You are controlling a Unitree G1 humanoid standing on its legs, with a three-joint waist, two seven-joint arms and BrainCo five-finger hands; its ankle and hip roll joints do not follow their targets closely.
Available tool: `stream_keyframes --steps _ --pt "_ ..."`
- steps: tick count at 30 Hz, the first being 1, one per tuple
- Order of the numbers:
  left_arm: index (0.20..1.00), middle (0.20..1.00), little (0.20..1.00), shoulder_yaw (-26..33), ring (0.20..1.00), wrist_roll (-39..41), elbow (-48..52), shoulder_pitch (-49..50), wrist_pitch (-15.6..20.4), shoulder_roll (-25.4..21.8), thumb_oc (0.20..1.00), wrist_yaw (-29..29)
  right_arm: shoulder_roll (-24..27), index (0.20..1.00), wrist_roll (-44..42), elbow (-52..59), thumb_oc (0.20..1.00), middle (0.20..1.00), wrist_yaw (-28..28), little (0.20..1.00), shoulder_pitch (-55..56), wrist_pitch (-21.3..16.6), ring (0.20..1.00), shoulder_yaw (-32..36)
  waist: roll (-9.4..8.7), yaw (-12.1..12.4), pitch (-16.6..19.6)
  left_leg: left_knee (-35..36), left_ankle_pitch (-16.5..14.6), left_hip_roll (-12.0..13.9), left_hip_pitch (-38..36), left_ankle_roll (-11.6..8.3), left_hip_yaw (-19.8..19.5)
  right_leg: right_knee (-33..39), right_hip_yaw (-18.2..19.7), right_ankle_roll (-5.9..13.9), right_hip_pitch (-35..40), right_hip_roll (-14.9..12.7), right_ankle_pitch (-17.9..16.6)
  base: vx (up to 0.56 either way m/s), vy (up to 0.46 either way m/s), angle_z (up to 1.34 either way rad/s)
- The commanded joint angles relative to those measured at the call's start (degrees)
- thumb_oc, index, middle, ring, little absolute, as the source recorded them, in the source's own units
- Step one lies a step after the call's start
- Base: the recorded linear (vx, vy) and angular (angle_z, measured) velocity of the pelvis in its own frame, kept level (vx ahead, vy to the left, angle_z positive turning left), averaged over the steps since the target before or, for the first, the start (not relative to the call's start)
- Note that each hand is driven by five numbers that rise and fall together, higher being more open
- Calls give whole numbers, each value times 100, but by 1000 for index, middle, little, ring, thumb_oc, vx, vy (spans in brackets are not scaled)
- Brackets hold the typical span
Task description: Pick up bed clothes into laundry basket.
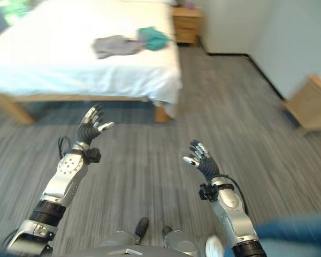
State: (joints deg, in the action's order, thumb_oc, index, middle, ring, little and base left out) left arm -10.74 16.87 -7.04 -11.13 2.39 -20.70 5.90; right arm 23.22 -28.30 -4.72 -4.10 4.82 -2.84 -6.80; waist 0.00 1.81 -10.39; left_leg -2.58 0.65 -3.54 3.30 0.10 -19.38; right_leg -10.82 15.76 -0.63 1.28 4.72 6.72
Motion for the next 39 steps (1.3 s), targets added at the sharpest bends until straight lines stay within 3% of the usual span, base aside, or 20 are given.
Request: stream_keyframes --steps 1,2,3,6,9,10,23,33,35,36,37,38,39 --pt "1000 1000 1000 -387 1000 -60 124 -236 144 37 1000 -207 152 1000 -313 621 1000 1000 160 1000 -41 -353 1000 563 -447 -233 180 -1134 239 483 526 -162 2026 624 -392 604 167 -678 -469 -115 -242 231" --pt "1000 1000 1000 -455 1000 0 40 -285 131 105 1000 -226 110 1000 -334 634 1000 1000 198 1000 25 -352 1000 587 -485 -298 183 -1449 127 583 568 -196 2328 622 -569 540 112 -713 -503 -109 -202 192" --pt "1000 1000 1000 -660 1000 129 -33 -351 164 214 1000 -259 -38 1000 -451 777 1000 1000 223 1000 278 -408 1000 663 -376 -498 297 -906 -28 661 234 -187 2632 722 -896 519 120 -692 -459 -36 -102 166" --pt "1000 1000 1000 -839 1000 131 -90 -389 176 276 1000 -272 -186 1000 -462 759 1000 1000 238 1000 458 -443 1000 707 -312 -528 406 -176 148 553 2 -180 2448 785 -1042 528 105 -647 -453 31 -17 111" --pt "1000 1000 1000 -891 1000 195 -32 -425 200 278 1000 -264 -314 1000 -640 783 1000 1000 267 1000 480 -487 1000 664 -292 -638 486 42 192 510 -142 -180 2415 815 -1101 533 61 -617 -487 -1 -28 11" --pt "1000 1000 1000 1137 1000 242 225 1564 262 -67 1000 -255 -340 1000 -497 162 1000 1000 315 1000 1198 -469 1000 1663 -64 -537 345 618 87 825 -728 -401 2982 1012 -2452 714 -84 -866 -655 -30 -12 15" --pt "1000 1000 1000 1242 1000 -210 104 1332 295 -343 1000 -135 -128 1000 24 384 1000 1000 649 1000 780 -605 1000 2110 -118 -621 441 726 34 625 -856 -222 2856 1022 -2186 743 68 -957 -717 -11 63 14" --pt "1000 1000 1000 1325 1000 -229 22 1425 338 -312 1000 -123 -288 1000 101 334 1000 1000 589 1000 913 -597 1000 2047 -149 -638 411 747 -83 554 -884 -137 3031 1143 -1991 844 31 -1009 -812 37 52 -8" --pt "1000 1000 1000 1310 1000 82 6 1309 391 -240 1000 -91 -315 1000 42 251 1000 1000 623 1000 857 -619 1000 2041 -147 -683 370 730 -123 549 -896 -106 3131 915 -1914 876 -91 -1035 -783 26 77 -30" --pt "1000 1000 1000 1247 1000 631 -9 1145 422 -99 1000 -33 -362 1000 -70 272 1000 1000 647 1000 814 -643 1000 2021 -139 -751 320 719 -155 550 -910 -64 3199 620 -1880 920 -242 -1030 -751 8 83 -30" --pt "1000 1000 1000 1220 1000 671 -61 1065 409 -86 1000 -54 -358 1000 -99 248 1000 1000 633 1000 796 -636 1000 2005 -131 -773 284 719 -176 550 -925 -43 3229 423 -1830 948 -346 -1015 -741 13 110 -31" --pt "1000 1000 1000 1155 1000 593 -24 923 415 -123 1000 -16 -401 1000 -160 179 1000 1000 634 1000 772 -641 1000 1989 -107 -851 188 726 -219 561 -1011 16 3319 -324 -1694 1113 -712 -959 -935 12 63 -26" --pt "1000 1000 1000 1156 1000 590 -28 914 415 -122 1000 -14 -401 1000 -161 177 1000 1000 633 1000 765 -642 1000 1991 -114 -833 186 724 -223 553 -1004 20 3336 -388 -1669 1119 -757 -963 -913 15 83 -51"
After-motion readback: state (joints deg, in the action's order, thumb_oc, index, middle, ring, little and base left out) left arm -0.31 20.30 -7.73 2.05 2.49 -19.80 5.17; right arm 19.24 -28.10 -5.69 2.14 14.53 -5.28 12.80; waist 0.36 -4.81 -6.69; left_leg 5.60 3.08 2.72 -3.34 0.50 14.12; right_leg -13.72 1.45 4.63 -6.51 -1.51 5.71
